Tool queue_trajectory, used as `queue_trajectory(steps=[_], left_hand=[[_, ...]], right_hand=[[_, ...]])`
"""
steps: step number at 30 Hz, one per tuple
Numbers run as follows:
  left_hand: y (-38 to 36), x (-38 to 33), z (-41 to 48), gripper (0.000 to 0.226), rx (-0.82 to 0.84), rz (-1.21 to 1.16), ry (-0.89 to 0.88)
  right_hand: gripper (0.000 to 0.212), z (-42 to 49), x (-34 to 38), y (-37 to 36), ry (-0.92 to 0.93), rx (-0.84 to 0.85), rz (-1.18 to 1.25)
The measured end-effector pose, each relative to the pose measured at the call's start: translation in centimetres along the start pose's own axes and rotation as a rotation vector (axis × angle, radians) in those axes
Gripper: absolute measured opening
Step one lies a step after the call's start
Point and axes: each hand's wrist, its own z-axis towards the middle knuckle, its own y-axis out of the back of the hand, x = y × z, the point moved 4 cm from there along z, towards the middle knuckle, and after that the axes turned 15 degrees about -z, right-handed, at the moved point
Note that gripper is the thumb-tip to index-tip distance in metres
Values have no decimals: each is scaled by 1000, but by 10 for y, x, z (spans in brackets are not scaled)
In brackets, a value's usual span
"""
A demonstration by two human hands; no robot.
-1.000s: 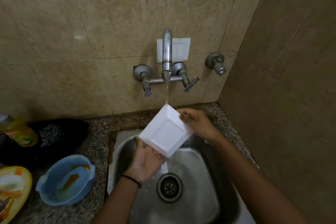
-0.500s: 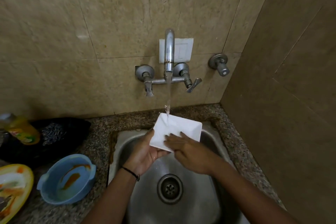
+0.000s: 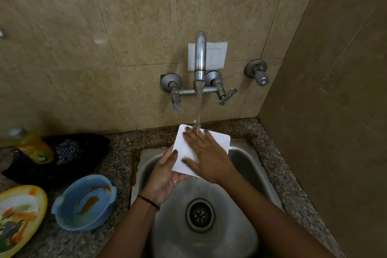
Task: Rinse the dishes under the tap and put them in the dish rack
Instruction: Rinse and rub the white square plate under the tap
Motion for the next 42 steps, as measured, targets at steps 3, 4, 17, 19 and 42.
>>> queue_trajectory(steps=[3, 4, 17, 19, 42], left_hand=[[2, 1, 2, 34, -16, 8, -35], [4, 2, 2, 36, -24, 2, -46], [29, 24, 0, 44, -85, -8, 93], [25, 20, -3, 41, -95, 81, 107], [-16, 2, -26, 47, -116, 561, -273]], right_hand=[[66, -5, -11, -1, -270, -69, -150], [65, -8, -20, 0, -404, -83, -133], [33, -57, -39, -16, -593, 288, 936], [33, -52, -56, -8, -572, 293, 767], [35, 34, -92, 73, -735, -251, 451]])
